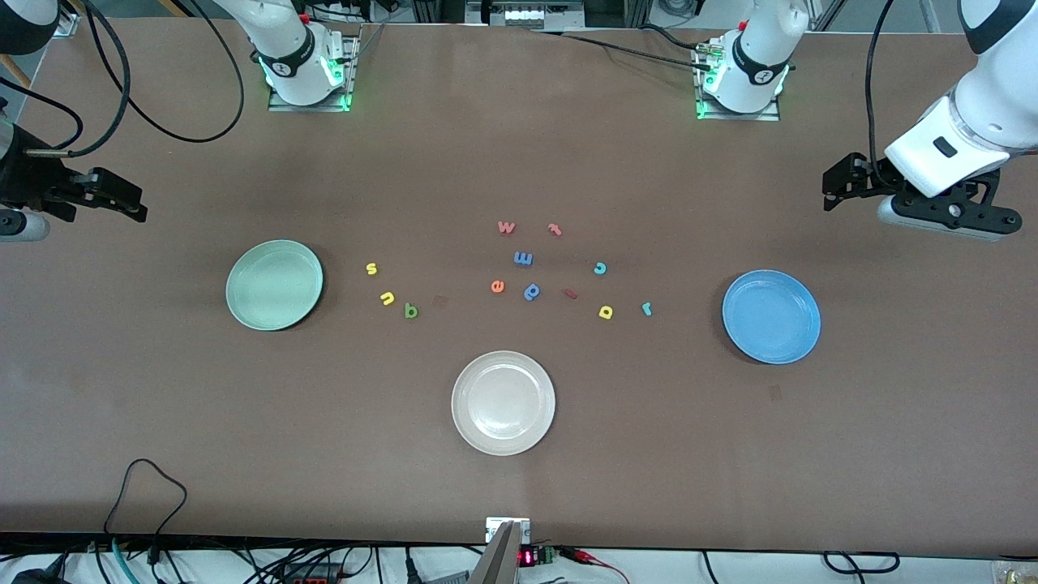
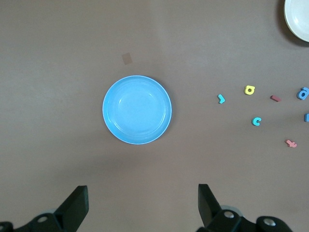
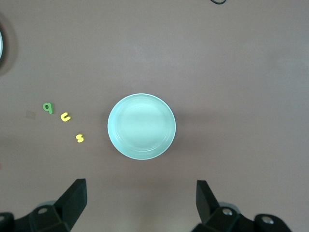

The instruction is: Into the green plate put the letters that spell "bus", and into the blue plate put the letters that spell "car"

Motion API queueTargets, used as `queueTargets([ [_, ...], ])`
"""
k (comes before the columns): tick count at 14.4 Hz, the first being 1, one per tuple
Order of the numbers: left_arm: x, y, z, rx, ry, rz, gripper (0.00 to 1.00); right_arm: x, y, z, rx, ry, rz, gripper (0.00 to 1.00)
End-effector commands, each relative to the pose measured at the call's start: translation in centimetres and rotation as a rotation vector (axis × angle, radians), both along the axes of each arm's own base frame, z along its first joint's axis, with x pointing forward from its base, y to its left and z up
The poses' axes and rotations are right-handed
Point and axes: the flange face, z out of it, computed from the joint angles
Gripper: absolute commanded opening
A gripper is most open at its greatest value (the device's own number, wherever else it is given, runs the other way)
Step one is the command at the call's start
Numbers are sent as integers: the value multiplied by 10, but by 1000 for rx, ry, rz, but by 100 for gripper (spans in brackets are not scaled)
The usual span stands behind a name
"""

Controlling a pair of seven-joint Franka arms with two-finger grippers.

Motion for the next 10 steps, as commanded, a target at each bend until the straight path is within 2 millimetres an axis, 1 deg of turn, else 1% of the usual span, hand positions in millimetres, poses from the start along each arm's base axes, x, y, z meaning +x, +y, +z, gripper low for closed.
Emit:
queueTargets([
  [1, -2, 1, 9, 17, -3, -15, 100, 0, -1, 1, -7, -4, -11, 100],
  [3, -2, 1, 9, 17, -4, -15, 100, 1, -1, 2, -9, -9, 5, 100],
  [5, -2, 1, 9, 17, -3, -15, 100, 1, 4, 0, -4, -1, -2, 100],
  [7, -2, 0, 8, 16, -1, -12, 100, 7, 15, -19, -2, 36, 29, 100],
  [8, -3, 2, 8, 14, 3, -10, 100, 9, 27, -28, -3, 55, 50, 100],
  [10, -5, 4, 2, 14, 43, -7, 100, 16, 48, -59, -2, 124, 78, 100],
])
